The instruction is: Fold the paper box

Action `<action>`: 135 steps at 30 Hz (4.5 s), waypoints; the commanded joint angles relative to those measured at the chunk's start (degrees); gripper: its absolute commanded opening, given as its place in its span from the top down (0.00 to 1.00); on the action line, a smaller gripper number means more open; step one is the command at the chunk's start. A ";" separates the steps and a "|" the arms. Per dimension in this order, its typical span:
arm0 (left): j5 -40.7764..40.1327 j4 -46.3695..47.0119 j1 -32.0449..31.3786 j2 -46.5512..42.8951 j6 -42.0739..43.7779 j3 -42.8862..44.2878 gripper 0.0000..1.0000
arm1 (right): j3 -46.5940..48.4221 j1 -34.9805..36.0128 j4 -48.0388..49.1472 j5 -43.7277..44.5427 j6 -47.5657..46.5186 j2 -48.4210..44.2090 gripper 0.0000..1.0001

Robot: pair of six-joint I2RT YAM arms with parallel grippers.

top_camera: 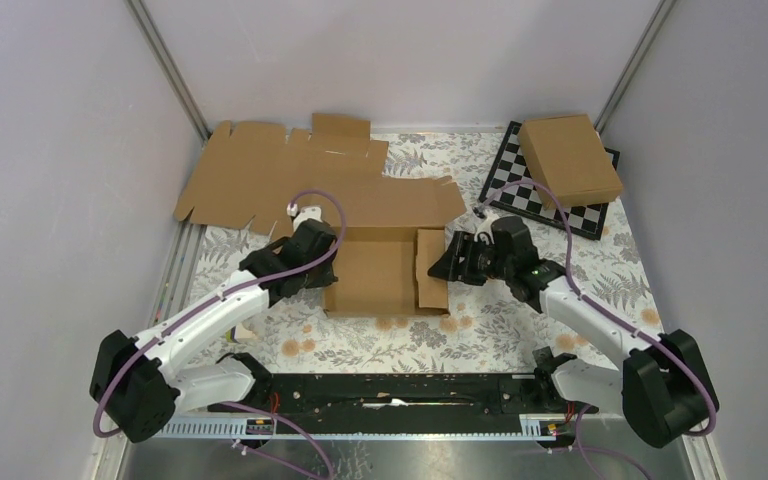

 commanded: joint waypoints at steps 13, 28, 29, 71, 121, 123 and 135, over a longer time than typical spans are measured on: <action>-3.32 10.29 -2.38 2.63 -4.42 -2.95 1.00 | 4.74 4.02 -11.76 14.17 -7.46 4.45 0.22; -2.09 14.80 -3.11 3.67 -6.52 -6.15 1.00 | 10.73 8.16 -20.91 29.99 -9.56 10.63 0.34; -2.22 15.17 -3.39 3.67 -7.11 -6.40 1.00 | 11.10 8.33 -21.51 30.90 -9.59 11.19 0.34; -4.62 19.52 -8.67 12.90 -12.29 -7.85 1.00 | 15.85 10.10 -23.36 45.91 -10.26 21.47 0.49; -1.05 16.50 -4.16 22.00 -1.16 0.30 0.43 | 17.24 9.36 -23.27 42.38 -12.75 22.72 0.43; -0.71 16.98 -4.14 23.81 -1.23 -0.10 0.47 | 17.28 9.37 -23.29 42.27 -12.77 23.02 0.44; -14.04 7.91 -8.36 30.92 -3.12 4.55 1.00 | 17.11 9.41 -24.59 44.79 -12.84 23.40 0.58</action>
